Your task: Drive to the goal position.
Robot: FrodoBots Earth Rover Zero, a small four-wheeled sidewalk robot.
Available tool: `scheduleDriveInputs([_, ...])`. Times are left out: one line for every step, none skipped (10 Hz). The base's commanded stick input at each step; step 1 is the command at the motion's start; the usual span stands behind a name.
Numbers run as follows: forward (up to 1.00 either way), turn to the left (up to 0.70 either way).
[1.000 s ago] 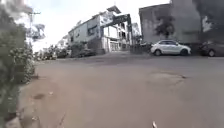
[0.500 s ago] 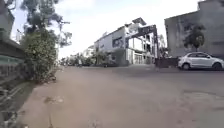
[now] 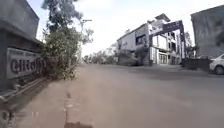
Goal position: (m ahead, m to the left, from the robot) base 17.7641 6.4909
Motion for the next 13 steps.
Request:
scheduleDriveInputs([1.0,0.06])
scheduleDriveInputs([1.0,0.06])
scheduleDriveInputs([1.0,0.06])
scheduleDriveInputs([1.0,0.06])
scheduleDriveInputs([1.0,0.06])
scheduleDriveInputs([1.0,0.06])
scheduleDriveInputs([1.0,-0.24])
scheduleDriveInputs([1.0,-0.33])
scheduleDriveInputs([1.0,-0.06])
scheduleDriveInputs([1.0,0.06])
scheduleDriveInputs([1.0,0.06])
scheduleDriveInputs([1.0,0.06])
scheduleDriveInputs([1.0,0.06])
